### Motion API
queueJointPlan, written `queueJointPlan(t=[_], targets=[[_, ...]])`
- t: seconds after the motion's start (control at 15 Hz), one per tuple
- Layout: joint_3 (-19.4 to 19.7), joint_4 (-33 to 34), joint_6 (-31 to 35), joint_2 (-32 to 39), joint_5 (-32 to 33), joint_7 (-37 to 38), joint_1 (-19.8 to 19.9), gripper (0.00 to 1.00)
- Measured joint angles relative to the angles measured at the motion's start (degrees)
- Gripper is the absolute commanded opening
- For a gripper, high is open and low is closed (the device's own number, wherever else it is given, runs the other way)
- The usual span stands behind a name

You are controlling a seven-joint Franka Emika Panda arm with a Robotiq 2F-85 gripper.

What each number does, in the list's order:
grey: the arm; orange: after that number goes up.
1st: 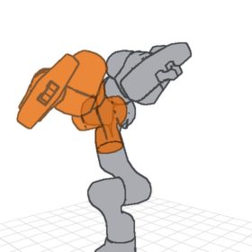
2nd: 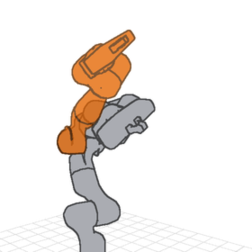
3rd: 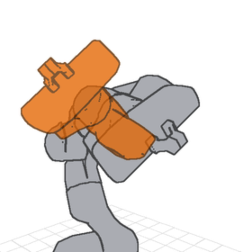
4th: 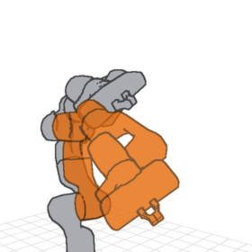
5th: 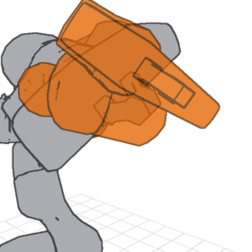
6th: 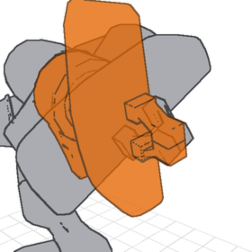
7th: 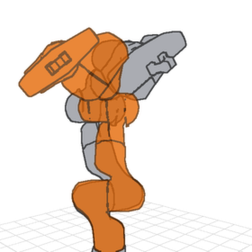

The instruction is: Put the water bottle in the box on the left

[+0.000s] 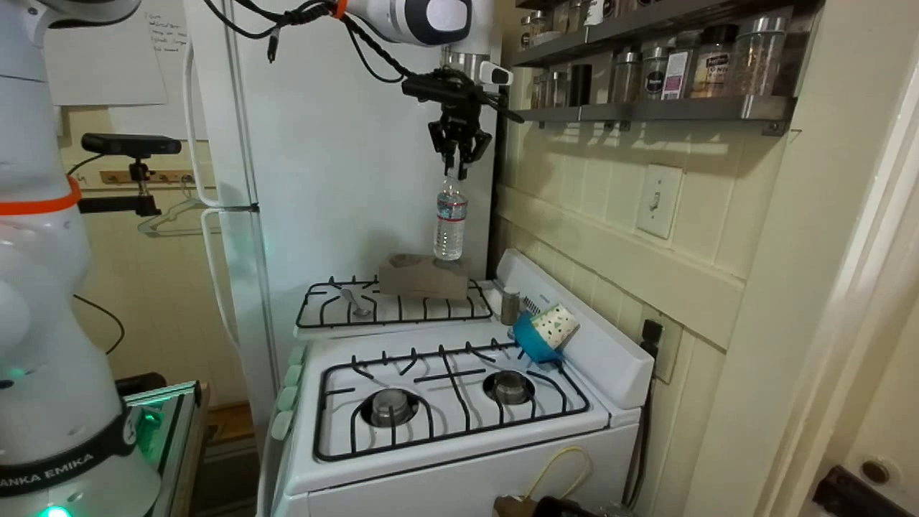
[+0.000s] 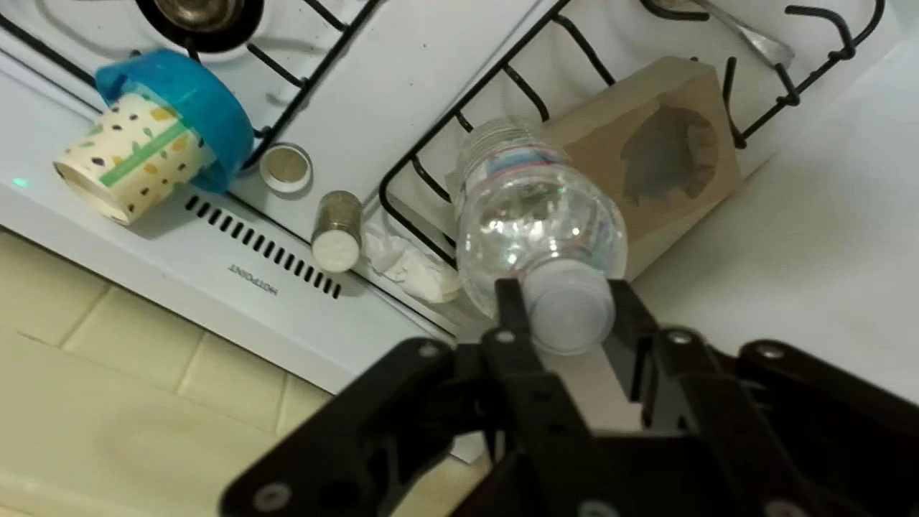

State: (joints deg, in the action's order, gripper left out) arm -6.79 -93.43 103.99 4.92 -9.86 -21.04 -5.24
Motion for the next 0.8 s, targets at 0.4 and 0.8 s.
queueJointPlan(t=[0.4, 0.8], targets=[[-2.11, 0.38, 1.69, 1.15, -1.89, -5.65, -1.10, 0.32], [-2.27, 0.44, 1.87, 2.46, -1.72, -5.86, -1.28, 0.08]])
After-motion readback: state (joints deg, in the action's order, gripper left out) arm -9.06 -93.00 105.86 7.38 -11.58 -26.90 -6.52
